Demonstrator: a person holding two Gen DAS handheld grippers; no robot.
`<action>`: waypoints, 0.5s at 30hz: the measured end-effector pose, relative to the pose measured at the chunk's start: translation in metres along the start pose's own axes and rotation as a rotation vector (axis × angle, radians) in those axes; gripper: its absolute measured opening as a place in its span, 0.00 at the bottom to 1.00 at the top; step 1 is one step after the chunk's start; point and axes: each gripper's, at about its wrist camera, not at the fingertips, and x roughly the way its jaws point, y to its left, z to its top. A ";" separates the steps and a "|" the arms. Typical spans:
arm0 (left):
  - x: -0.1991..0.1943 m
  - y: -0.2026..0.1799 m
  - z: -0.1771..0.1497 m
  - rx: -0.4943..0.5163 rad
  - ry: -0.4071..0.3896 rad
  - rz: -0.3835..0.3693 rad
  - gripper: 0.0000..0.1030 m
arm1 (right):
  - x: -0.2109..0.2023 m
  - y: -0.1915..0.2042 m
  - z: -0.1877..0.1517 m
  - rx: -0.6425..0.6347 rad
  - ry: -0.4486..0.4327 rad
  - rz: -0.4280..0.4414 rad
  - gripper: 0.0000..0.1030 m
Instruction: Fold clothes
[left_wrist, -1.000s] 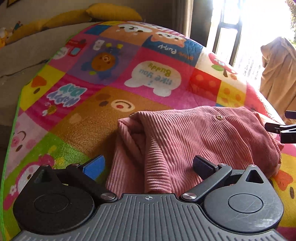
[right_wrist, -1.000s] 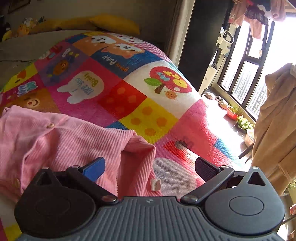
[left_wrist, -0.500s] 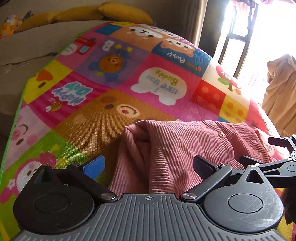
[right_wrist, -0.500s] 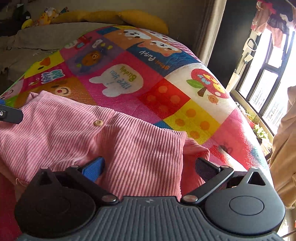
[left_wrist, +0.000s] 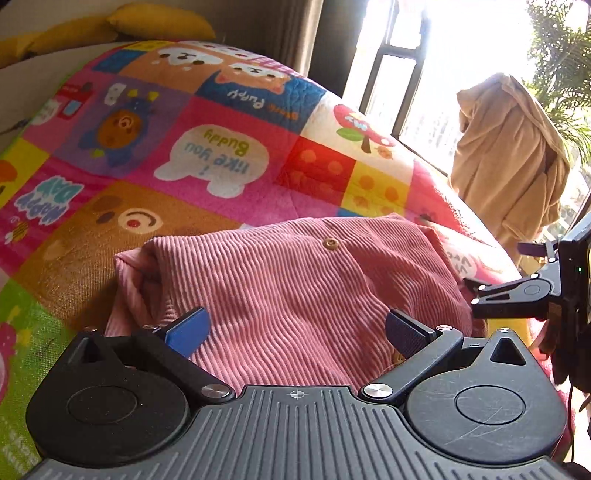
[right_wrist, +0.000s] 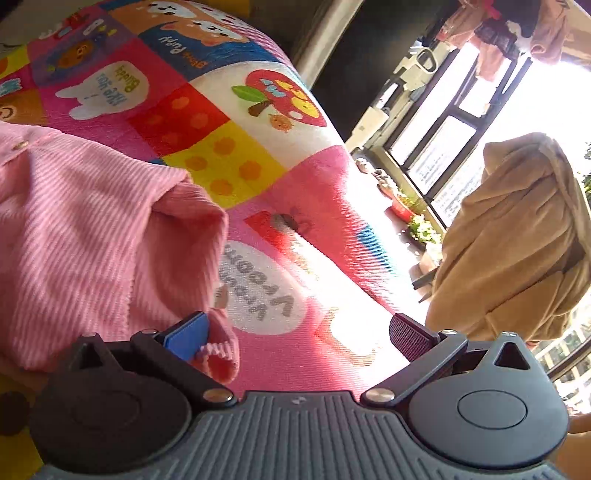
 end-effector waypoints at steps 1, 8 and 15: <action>0.000 0.001 -0.003 0.004 0.006 0.002 1.00 | 0.002 -0.009 0.002 0.028 -0.002 -0.067 1.00; -0.028 0.024 -0.011 -0.070 -0.025 -0.022 1.00 | -0.033 -0.042 0.016 0.356 -0.078 0.350 1.00; -0.047 0.078 -0.016 -0.279 -0.015 0.152 1.00 | -0.049 0.049 0.029 0.168 -0.066 0.568 1.00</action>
